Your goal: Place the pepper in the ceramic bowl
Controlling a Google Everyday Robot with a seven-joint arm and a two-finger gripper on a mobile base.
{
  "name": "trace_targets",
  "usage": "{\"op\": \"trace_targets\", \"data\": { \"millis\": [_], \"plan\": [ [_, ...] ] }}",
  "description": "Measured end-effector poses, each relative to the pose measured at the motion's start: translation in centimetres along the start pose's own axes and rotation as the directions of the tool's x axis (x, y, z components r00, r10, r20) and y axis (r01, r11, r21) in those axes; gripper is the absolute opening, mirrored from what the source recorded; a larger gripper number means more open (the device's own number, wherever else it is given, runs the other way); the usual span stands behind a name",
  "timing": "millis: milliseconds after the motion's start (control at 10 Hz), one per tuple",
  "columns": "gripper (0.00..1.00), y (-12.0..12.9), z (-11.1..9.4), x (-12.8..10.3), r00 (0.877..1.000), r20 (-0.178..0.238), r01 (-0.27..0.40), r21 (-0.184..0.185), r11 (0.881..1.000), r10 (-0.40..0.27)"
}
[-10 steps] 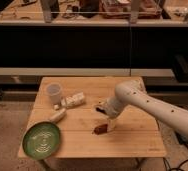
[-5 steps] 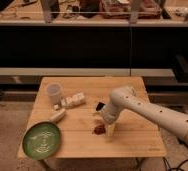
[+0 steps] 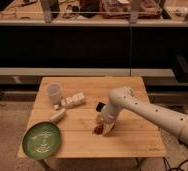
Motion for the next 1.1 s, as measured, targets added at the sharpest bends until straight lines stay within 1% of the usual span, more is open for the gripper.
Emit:
{"op": "trace_targets", "data": {
  "millis": [200, 400, 500, 700, 900, 1000, 1100],
  "plan": [
    [0.57, -0.2, 0.2, 0.2, 1.000, -0.002, -0.006, -0.002, 1.000, 0.006],
    [0.42, -0.4, 0.1, 0.2, 1.000, -0.002, -0.008, 0.000, 1.000, 0.008],
    [0.38, -0.5, 0.1, 0.1, 1.000, 0.001, -0.009, 0.002, 1.000, 0.009],
    [0.38, -0.6, 0.0, 0.0, 1.000, 0.005, -0.010, 0.004, 1.000, 0.010],
    [0.38, -0.8, -0.4, -0.5, 1.000, 0.023, -0.003, 0.012, 1.000, 0.003],
    [0.38, -1.3, -1.2, -1.3, 0.999, 0.040, 0.013, 0.026, 1.000, -0.014],
    [0.38, -2.2, -2.5, -2.5, 0.997, 0.060, 0.042, 0.051, 0.998, -0.045]
  ]
}}
